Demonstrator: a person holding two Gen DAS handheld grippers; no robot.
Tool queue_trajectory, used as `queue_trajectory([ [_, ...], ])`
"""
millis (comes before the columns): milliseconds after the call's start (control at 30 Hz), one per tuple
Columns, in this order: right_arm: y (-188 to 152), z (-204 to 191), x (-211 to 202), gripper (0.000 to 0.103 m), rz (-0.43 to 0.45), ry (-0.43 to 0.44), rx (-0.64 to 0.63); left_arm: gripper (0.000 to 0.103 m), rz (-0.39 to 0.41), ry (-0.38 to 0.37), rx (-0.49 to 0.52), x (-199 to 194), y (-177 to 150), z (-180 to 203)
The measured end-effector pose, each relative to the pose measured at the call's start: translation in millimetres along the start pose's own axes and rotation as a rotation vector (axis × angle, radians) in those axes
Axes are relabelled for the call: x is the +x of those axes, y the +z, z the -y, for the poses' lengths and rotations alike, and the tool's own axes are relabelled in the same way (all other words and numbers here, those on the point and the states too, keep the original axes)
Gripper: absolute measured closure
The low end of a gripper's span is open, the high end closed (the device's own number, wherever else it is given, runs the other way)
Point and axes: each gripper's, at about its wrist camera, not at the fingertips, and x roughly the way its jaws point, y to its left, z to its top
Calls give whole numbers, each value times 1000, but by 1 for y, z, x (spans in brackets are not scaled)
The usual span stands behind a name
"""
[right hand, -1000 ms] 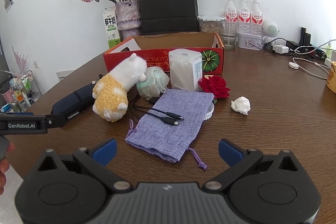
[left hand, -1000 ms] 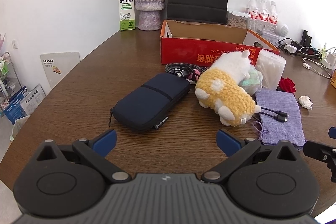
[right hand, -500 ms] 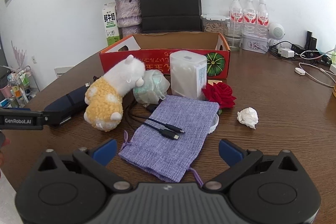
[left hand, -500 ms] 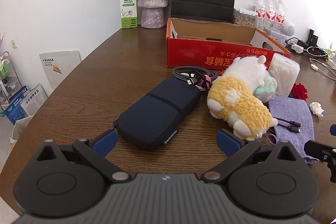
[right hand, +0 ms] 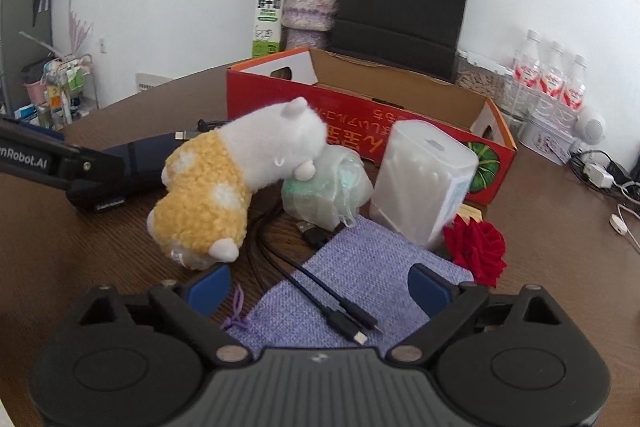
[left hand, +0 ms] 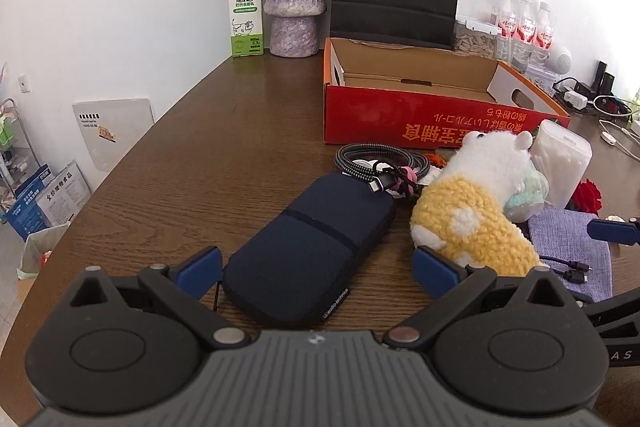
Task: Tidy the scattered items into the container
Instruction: 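Move the right gripper toward the yellow-and-white plush toy, then close the right gripper on the plush toy and lift it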
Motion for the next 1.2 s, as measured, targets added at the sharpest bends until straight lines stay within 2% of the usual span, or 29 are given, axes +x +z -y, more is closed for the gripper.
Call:
queue_trajectory([
  [67, 4, -3, 8, 19, -6, 26, -50, 0, -5, 0, -1, 1, 2, 0],
  [133, 7, -2, 16, 47, -17, 53, -65, 0, -2, 4, -6, 1, 4, -1],
  [200, 10, 0, 21, 62, -25, 98, -71, 0, 1, 7, -15, 1, 5, -3],
  [267, 11, 1, 23, 69, -30, 138, -88, 0, 2, 8, -23, 0, 6, -4],
  [333, 13, 2, 23, 88, -42, 174, -85, 0, 1, 4, -26, 0, 7, -4],
  [400, 13, 1, 23, 96, -47, 193, -64, 0, 0, -6, -25, -1, 8, -2],
  [767, 12, 23, -9, 99, 72, 219, 76, 0, 0, -67, -23, -5, 13, 19],
  [933, 8, 36, -21, 99, 110, 211, 154, 0, -43, -130, -47, 6, 15, 33],
  [1200, 2, 50, -26, 99, 131, 239, 237, 0, -130, -164, -77, 37, 17, 58],
])
